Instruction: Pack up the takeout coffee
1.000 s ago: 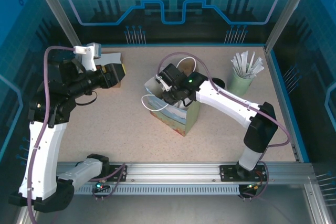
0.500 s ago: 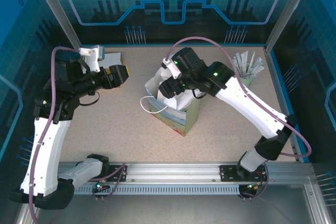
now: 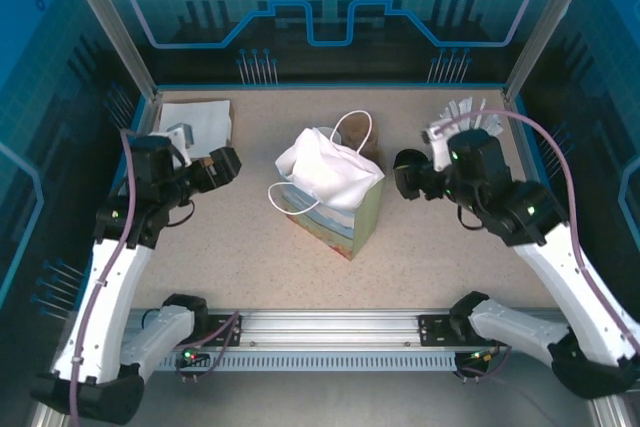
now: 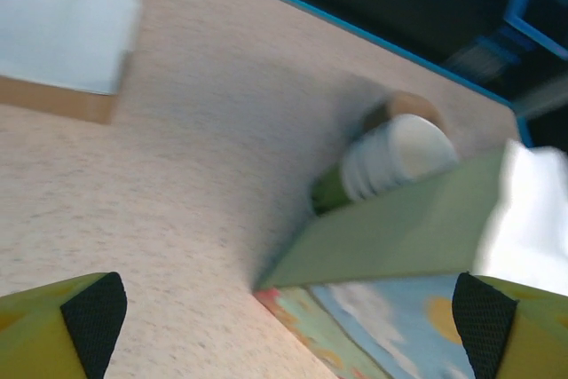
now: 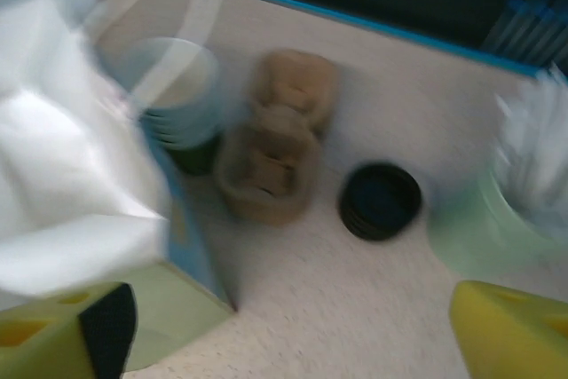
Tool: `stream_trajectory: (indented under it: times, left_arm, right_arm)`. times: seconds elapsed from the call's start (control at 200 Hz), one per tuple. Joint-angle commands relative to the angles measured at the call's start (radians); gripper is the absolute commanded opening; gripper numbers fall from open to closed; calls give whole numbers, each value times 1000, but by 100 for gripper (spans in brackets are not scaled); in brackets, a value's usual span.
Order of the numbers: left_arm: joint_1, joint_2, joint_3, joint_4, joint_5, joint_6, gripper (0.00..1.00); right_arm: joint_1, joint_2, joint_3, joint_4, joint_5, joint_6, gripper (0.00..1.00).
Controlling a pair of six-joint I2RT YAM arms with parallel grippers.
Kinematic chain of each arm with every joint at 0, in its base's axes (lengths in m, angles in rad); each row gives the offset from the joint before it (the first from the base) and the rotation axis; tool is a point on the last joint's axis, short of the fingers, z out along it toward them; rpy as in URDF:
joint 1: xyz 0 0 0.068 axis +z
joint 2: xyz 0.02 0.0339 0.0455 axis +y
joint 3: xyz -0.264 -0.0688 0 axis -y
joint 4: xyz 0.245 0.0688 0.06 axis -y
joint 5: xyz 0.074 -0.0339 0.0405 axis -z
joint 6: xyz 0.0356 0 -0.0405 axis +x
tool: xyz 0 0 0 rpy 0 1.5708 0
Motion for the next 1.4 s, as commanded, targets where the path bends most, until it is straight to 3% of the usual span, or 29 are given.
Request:
stream_trajectory:
  times: [0.0, 0.17, 0.38, 0.62, 0.735, 0.86, 1.001, 1.046, 1.396]
  left_arm:
    - [93, -78, -141, 105, -116, -99, 99]
    - [156, -111, -359, 265, -165, -6, 99]
    - [159, -51, -521, 488, -193, 214, 99]
    - [168, 57, -601, 690, -138, 286, 99]
    - [168, 120, -648, 844, -101, 295, 99]
    - [164, 207, -658, 968, -42, 328, 99]
    - [160, 292, -681, 1119, -34, 360, 99]
    - [158, 316, -690, 1165, -32, 369, 99]
    - [127, 550, -713, 1541, 25, 404, 99]
  right_arm:
    - [-112, -108, -187, 142, 61, 38, 100]
    - [-257, -198, -531, 398, 65, -3, 100]
    - [-453, -79, -779, 807, -20, -22, 100]
    - [-474, 216, -900, 1377, -117, -98, 100]
    - [-469, 366, -910, 1569, -139, -142, 100]
    - [-489, 441, -872, 1595, -203, -168, 100]
    - [-501, 568, -912, 1781, -217, -157, 100]
    - [-501, 552, -882, 1688, -221, -158, 100]
    - [-474, 562, -873, 1695, -187, -181, 100]
